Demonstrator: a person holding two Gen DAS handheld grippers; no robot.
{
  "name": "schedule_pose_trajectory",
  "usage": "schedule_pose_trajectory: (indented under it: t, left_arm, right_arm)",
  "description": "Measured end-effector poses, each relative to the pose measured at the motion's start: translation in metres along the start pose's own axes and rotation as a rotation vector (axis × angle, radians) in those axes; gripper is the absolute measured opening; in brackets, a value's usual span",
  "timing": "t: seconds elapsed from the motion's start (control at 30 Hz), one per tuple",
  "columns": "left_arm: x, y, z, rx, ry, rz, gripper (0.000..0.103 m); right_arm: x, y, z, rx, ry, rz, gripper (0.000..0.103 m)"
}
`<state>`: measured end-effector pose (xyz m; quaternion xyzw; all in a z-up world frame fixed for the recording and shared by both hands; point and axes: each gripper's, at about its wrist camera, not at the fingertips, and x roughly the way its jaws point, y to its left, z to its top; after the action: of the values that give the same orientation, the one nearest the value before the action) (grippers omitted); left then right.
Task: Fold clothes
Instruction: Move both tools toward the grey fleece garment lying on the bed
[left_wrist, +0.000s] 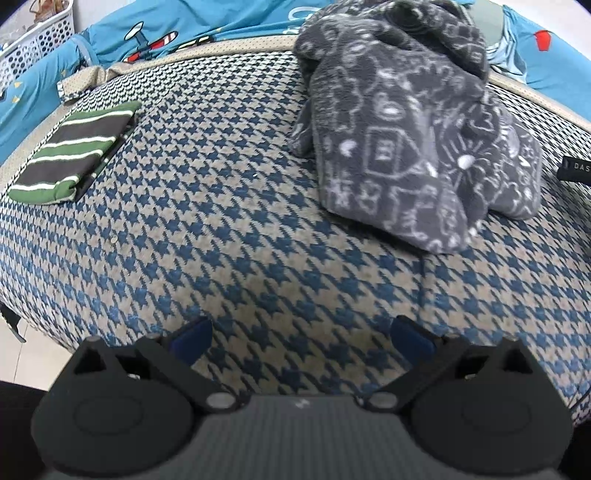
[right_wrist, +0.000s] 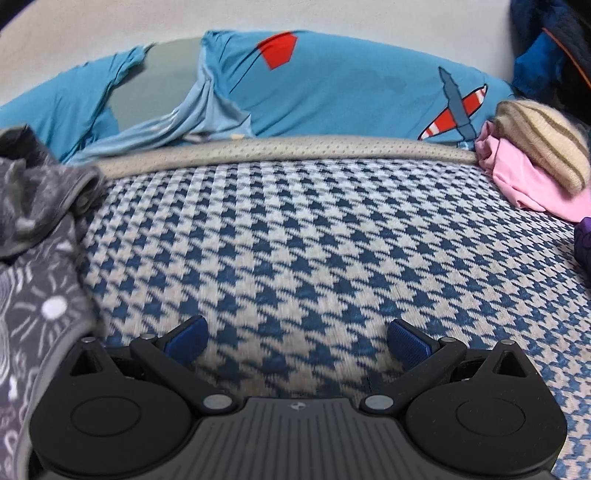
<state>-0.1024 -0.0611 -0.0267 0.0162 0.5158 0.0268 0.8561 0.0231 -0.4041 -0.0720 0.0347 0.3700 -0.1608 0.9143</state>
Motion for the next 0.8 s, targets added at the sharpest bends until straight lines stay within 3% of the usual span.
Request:
schedule_pose_trajectory:
  t: [0.8]
  left_arm:
    - [-0.022,-0.022,-0.007,0.003,-0.002,0.007,0.103]
  right_arm:
    - [-0.037,0.004,-0.022,-0.116,0.132,0.11,0.103]
